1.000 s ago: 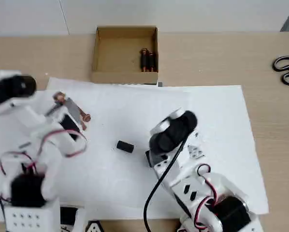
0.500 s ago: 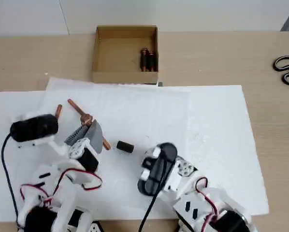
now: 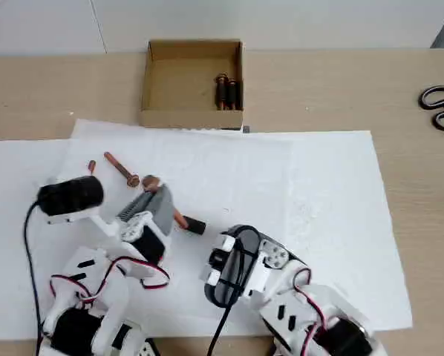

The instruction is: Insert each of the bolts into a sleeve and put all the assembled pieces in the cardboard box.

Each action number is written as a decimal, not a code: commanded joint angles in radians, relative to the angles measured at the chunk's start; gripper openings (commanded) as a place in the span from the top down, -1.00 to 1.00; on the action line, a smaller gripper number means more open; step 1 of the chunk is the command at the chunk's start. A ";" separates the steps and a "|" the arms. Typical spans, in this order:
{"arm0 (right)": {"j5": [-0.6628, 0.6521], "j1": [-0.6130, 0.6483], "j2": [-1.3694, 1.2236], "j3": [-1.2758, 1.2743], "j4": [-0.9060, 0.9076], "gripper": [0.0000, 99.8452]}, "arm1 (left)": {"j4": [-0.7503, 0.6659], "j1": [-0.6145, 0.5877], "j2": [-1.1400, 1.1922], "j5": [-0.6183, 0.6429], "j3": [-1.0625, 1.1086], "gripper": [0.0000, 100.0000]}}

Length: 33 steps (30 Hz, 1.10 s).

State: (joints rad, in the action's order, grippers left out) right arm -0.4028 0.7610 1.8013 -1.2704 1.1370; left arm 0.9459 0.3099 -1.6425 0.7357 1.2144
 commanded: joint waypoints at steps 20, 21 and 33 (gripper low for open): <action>-0.011 0.010 0.005 -0.160 -0.297 1.00 | -0.109 0.037 -0.012 0.005 0.013 0.99; -0.011 0.010 0.005 -0.160 -0.295 1.00 | -0.109 0.037 -0.012 0.005 0.013 0.99; 0.186 0.007 -0.005 -0.167 -0.272 1.00 | -0.123 0.092 -0.012 0.003 0.015 0.99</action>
State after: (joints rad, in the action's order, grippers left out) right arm -0.2785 0.7795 1.7998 -1.4438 0.8638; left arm 0.8554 0.3959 -1.6410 0.7373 1.2405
